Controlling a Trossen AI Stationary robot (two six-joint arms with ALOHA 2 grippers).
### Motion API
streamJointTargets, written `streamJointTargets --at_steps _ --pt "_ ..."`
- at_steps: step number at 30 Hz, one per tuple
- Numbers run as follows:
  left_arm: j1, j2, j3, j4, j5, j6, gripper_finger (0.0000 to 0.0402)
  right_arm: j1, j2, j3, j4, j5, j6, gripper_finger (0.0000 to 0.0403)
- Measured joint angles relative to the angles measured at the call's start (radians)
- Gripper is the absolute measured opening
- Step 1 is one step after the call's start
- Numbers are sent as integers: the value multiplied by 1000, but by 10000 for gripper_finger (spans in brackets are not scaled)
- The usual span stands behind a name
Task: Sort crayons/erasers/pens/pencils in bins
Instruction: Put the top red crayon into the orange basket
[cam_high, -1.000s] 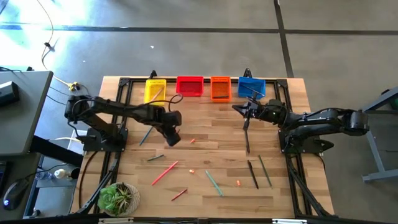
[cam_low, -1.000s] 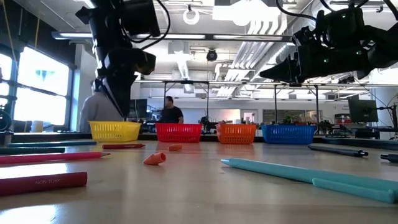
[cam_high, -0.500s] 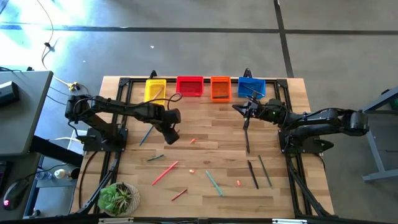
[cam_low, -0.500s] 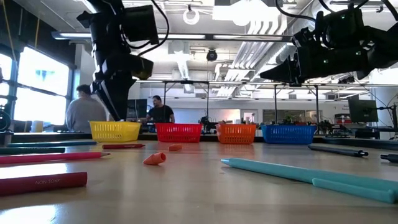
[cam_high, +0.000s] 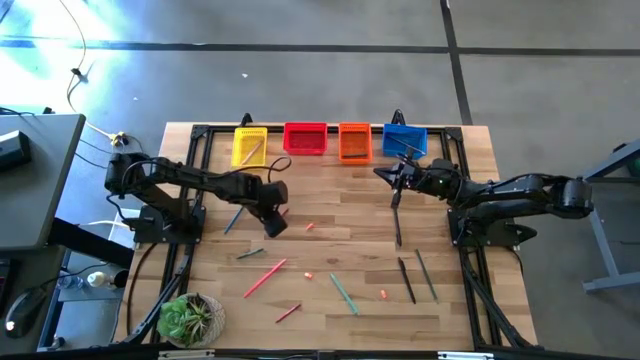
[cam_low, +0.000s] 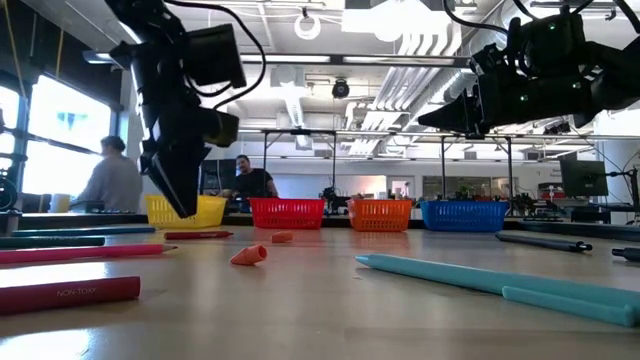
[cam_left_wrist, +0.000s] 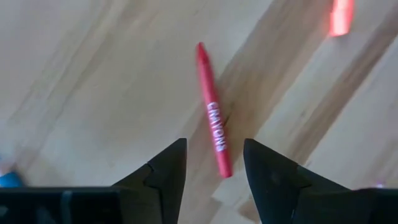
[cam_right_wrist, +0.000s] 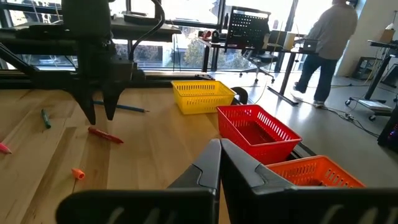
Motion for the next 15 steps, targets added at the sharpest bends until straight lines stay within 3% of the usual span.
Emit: streamJointTargets --at_steps 15 --pt "-56 107 2 55 -44 -98 131 0 0 0 -1 0 0 0"
